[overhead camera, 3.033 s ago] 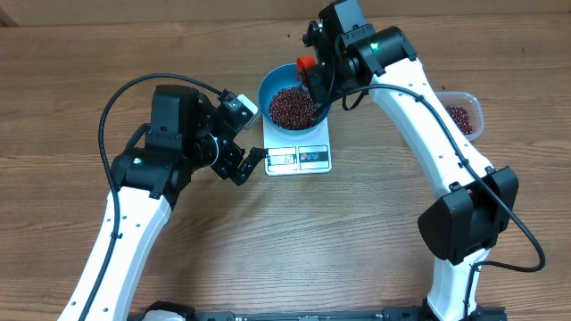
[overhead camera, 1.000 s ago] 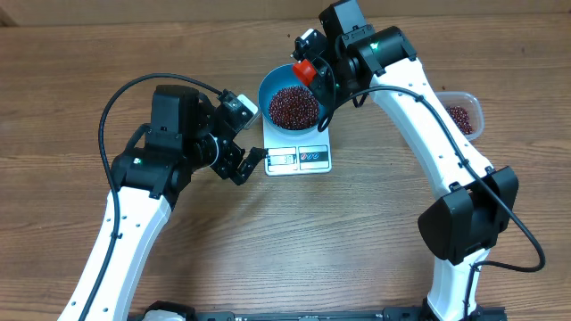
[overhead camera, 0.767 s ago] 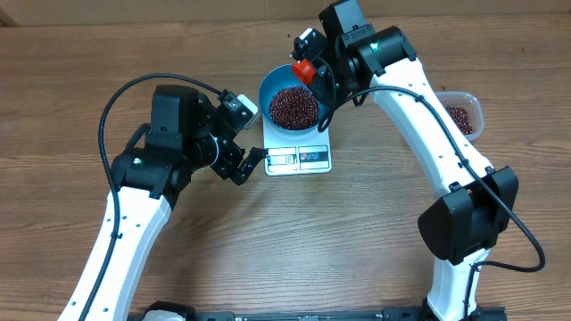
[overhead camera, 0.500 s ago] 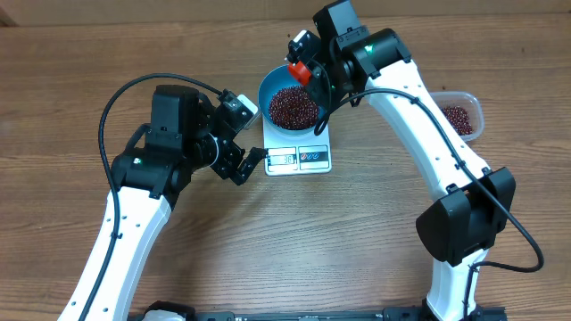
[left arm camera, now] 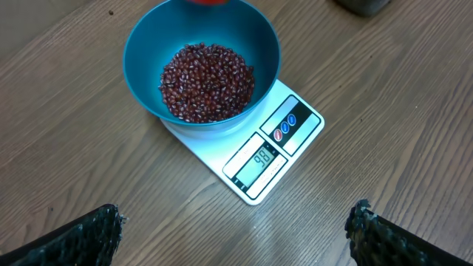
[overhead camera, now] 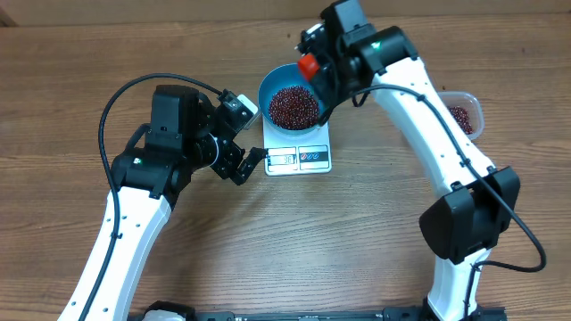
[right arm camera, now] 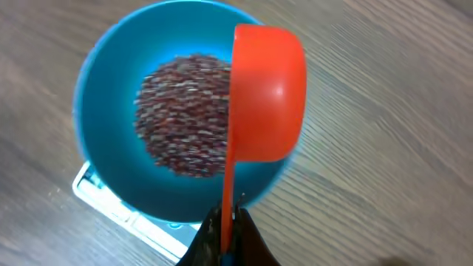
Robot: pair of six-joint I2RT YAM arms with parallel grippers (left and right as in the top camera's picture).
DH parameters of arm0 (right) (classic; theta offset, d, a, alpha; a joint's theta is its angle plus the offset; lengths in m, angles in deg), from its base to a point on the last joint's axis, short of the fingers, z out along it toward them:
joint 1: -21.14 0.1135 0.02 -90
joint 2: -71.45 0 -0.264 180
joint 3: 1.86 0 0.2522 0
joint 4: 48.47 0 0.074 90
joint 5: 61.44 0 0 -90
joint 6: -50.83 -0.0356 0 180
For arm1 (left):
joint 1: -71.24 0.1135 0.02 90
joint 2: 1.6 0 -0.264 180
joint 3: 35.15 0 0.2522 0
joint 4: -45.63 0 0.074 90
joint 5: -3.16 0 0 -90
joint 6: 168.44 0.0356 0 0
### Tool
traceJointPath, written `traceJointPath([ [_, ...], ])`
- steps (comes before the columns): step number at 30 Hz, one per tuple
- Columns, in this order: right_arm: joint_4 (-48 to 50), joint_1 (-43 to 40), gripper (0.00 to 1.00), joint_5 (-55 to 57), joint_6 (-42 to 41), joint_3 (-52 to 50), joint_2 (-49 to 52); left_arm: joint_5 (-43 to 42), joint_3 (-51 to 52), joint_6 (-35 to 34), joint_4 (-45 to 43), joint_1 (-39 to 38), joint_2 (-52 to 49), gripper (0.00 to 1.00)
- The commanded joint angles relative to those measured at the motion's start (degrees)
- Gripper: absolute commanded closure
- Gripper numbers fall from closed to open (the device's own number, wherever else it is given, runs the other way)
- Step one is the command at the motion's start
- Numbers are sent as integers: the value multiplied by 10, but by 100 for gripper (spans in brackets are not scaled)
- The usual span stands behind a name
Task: Scoop item into bowl and weigh 150g on scale
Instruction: 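Tip the scoop with the right gripper to pour beans into the bowl, then move the empty scoop with the right gripper back to the tub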
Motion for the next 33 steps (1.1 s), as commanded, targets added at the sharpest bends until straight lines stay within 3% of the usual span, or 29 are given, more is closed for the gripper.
traceJointPath([
  [1, 1, -49, 96, -30, -45, 21, -48, -2, -2, -4, 0, 6, -1, 0],
  [18, -137, -314, 96, -88, -51, 18, -89, -2, -2, -4, -1, 6, -1, 0],
  [24, -191, -337, 96, -100, 21, 12, -57, -2, -2, -4, -1, 6, -1, 0],
  [33, -226, -344, 96, -61, 21, 1, -23, -2, -2, -4, 0, 6, -1, 0],
])
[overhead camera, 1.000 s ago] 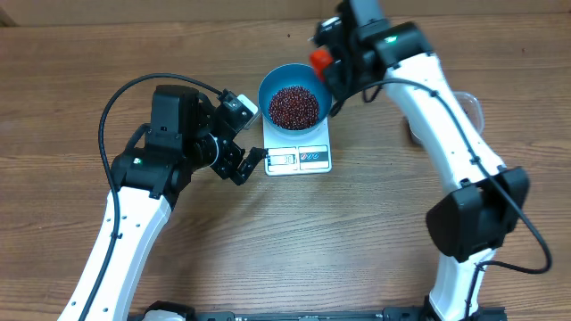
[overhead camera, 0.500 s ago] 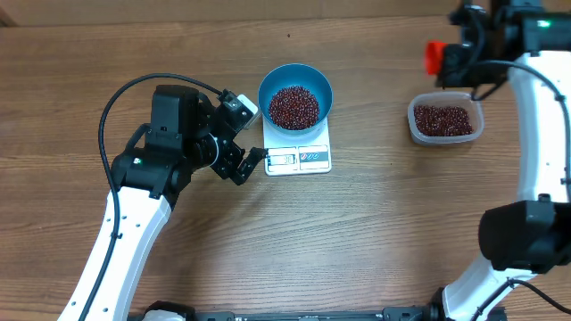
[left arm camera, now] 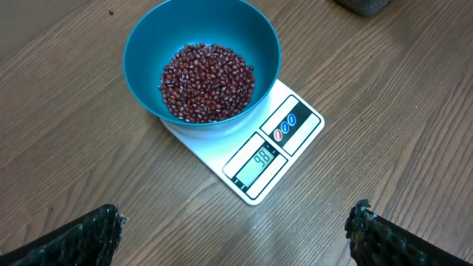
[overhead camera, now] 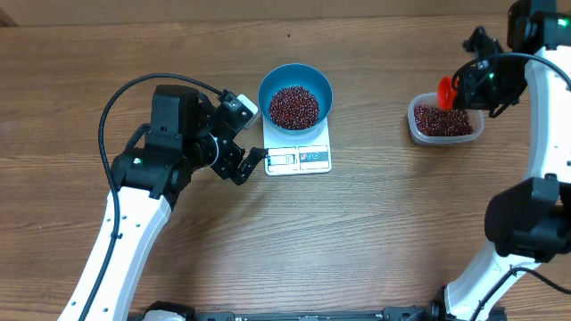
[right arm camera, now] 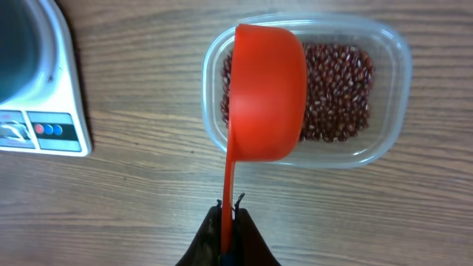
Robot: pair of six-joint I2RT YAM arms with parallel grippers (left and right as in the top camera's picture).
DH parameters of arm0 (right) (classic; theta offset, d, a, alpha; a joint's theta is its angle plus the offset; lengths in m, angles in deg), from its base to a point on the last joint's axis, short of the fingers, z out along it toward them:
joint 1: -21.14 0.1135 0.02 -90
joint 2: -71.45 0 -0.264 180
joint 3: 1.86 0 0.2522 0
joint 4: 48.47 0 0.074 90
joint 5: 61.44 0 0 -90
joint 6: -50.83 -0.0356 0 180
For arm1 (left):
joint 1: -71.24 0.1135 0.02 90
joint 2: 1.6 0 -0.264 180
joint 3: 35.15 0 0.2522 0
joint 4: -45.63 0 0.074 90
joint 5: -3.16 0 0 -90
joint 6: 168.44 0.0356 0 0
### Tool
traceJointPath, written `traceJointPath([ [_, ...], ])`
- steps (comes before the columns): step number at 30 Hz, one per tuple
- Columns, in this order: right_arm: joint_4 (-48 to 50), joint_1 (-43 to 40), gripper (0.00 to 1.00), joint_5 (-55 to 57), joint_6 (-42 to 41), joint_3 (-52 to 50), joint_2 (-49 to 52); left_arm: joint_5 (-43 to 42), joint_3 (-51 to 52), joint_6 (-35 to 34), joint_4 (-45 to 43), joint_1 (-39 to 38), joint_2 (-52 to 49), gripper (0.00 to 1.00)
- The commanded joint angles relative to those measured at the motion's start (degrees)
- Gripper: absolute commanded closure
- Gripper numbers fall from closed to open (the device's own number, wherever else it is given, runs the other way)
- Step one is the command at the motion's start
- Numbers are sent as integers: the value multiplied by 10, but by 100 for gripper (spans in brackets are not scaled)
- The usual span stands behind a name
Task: Scoop item into bowl and weigh 150g on scale
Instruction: 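Move the empty scoop with the right gripper back to the tub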
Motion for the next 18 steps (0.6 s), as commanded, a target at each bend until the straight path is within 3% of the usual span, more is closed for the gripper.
traceJointPath([
  [1, 7, -7, 96, 17, 9, -13, 3, -2, -2, -4, 0, 6, -1, 0],
  [18, 102, -28, 96, 81, 9, -115, 3, -2, -2, -4, 0, 6, -1, 1],
])
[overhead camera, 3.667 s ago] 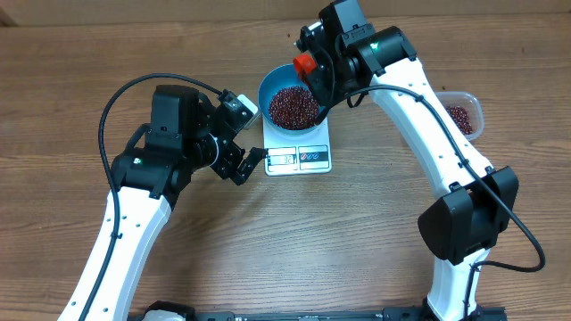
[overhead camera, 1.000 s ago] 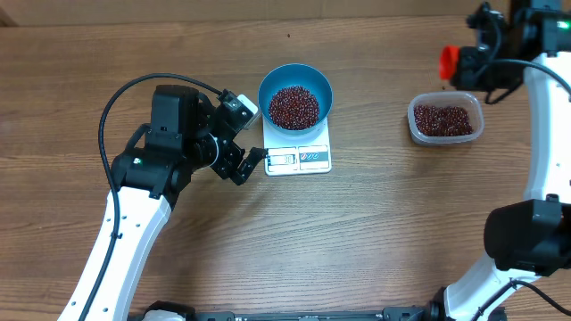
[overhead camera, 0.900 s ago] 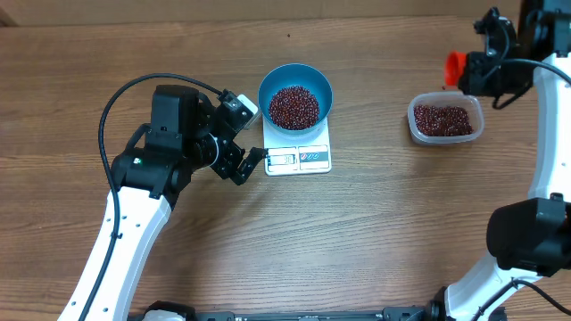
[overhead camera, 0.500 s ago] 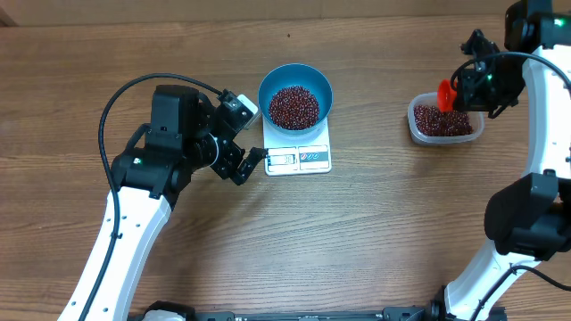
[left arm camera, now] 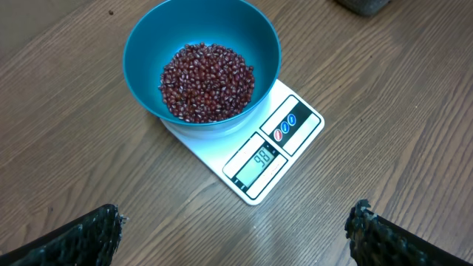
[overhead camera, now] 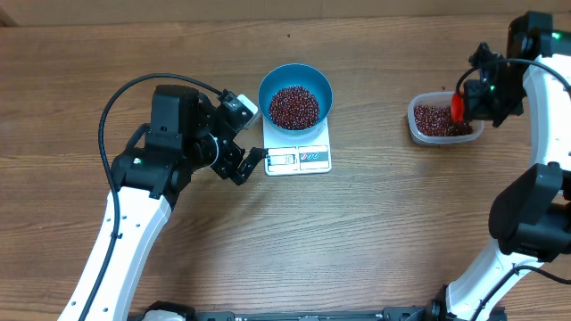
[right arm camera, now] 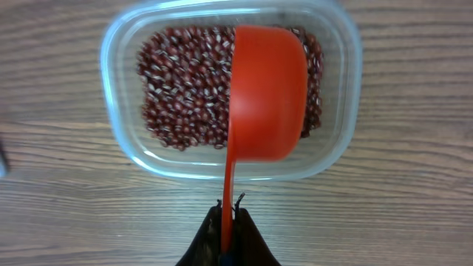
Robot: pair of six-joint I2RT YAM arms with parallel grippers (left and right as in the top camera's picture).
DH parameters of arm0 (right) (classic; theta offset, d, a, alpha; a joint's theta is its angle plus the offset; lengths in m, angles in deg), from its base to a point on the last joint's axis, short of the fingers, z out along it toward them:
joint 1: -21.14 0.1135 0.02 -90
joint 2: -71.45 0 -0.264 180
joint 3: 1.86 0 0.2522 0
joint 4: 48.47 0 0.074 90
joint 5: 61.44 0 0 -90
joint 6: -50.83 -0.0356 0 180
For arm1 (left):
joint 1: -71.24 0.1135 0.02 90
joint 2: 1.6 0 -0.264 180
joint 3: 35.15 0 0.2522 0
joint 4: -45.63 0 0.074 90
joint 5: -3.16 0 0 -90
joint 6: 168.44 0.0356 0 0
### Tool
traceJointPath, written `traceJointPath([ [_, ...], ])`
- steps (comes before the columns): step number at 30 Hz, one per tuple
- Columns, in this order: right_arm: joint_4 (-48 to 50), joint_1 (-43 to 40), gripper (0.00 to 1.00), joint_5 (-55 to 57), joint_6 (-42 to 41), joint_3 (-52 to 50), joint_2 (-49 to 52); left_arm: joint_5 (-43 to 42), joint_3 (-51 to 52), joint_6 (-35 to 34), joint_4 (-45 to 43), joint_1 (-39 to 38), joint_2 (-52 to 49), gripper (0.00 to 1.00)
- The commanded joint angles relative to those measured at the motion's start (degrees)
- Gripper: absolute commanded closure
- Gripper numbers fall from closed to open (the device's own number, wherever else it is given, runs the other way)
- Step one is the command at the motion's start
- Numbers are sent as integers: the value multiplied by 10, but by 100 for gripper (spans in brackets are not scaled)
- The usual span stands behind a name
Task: Scoop item into bowl and weigh 150g on scale
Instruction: 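Move the empty scoop with the right gripper back to the tub, then dip the scoop into the red beans with the right gripper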
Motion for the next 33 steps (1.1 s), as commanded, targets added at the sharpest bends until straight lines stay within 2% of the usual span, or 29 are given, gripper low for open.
traceJointPath([
  [1, 17, -1, 96, 18, 4, -21, 0, -2, -2, -4, 0, 6, -1, 0],
  [22, 95, -1, 96, 15, 0, -102, 5, -2, -2, -4, -1, 6, -1, 1],
  [33, 92, 0, 96, -65, 0, -102, 8, -2, -2, -4, -1, 6, -1, 0],
])
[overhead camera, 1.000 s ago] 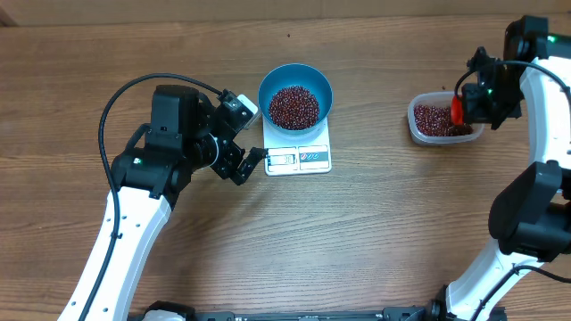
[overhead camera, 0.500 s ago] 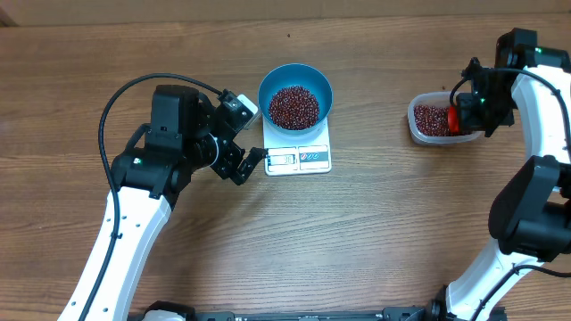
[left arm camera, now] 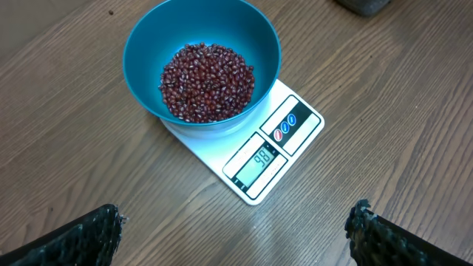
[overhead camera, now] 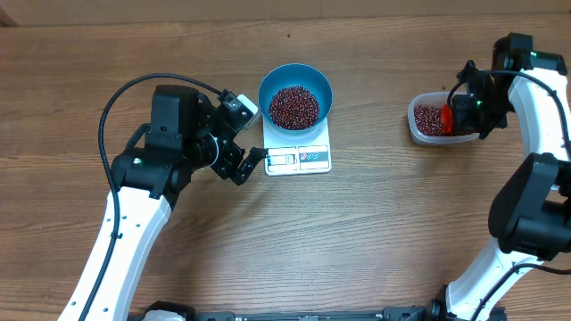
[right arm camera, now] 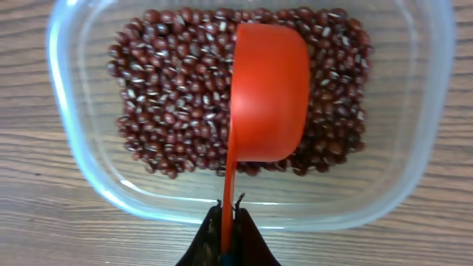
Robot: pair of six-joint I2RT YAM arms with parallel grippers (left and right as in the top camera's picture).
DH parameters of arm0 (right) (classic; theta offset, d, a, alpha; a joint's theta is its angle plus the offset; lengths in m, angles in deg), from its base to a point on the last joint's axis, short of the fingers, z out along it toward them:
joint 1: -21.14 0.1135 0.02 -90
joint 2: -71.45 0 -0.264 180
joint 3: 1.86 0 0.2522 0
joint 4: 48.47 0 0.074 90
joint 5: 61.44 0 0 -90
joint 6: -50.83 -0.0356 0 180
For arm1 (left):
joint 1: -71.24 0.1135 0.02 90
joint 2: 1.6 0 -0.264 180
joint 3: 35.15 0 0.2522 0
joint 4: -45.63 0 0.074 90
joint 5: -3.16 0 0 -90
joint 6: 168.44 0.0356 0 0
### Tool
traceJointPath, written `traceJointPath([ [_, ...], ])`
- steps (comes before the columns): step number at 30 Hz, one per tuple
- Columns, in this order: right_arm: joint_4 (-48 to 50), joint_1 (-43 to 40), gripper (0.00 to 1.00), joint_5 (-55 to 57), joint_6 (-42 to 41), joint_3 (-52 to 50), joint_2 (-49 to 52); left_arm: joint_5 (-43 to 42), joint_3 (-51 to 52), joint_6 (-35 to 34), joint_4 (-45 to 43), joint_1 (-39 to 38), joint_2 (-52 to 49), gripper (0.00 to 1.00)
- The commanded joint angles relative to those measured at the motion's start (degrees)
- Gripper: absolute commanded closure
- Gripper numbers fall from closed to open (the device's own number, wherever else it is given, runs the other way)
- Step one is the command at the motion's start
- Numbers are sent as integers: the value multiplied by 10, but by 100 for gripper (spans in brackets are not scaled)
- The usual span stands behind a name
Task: Scoop item into bowl and weigh 150g on scale
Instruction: 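Dip the scoop into the red beans with the right gripper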
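Note:
A blue bowl (overhead camera: 295, 96) (left arm camera: 201, 63) of red beans sits on the white scale (overhead camera: 299, 157) (left arm camera: 277, 151), whose display reads 98. At the right, a clear plastic tub (overhead camera: 426, 122) (right arm camera: 251, 111) holds more red beans. My right gripper (right arm camera: 229, 203) (overhead camera: 467, 111) is shut on the handle of an orange scoop (right arm camera: 267, 92), whose cup is turned on its side low over the beans in the tub. My left gripper (left arm camera: 236, 229) (overhead camera: 245, 165) stands open just left of the scale, holding nothing.
The wooden table (overhead camera: 375, 232) carries only the scale, bowl and tub. The tub lies near the table's right side, well apart from the scale. A black cable loops over the left arm (overhead camera: 134, 94).
My right gripper has dropped lower with the scoop, so the tub fills more of its wrist view. The left arm, bowl and scale reading have not changed.
At first my right gripper held the scoop over the blue bowl on the scale, which read 98. Then it was at the right, beside and above the tub. Then it stood over the tub's beans, and now lower into the tub.

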Motion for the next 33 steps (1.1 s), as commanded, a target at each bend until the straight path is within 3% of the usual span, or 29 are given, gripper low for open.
traceJointPath([
  [1, -2, 0, 96, -37, 0, -4, 3, -2, -2, -4, 0, 6, -1, 1],
  [33, 0, 0, 96, -48, -33, -7, 10, -2, -2, -4, -1, 6, -1, 0],
])
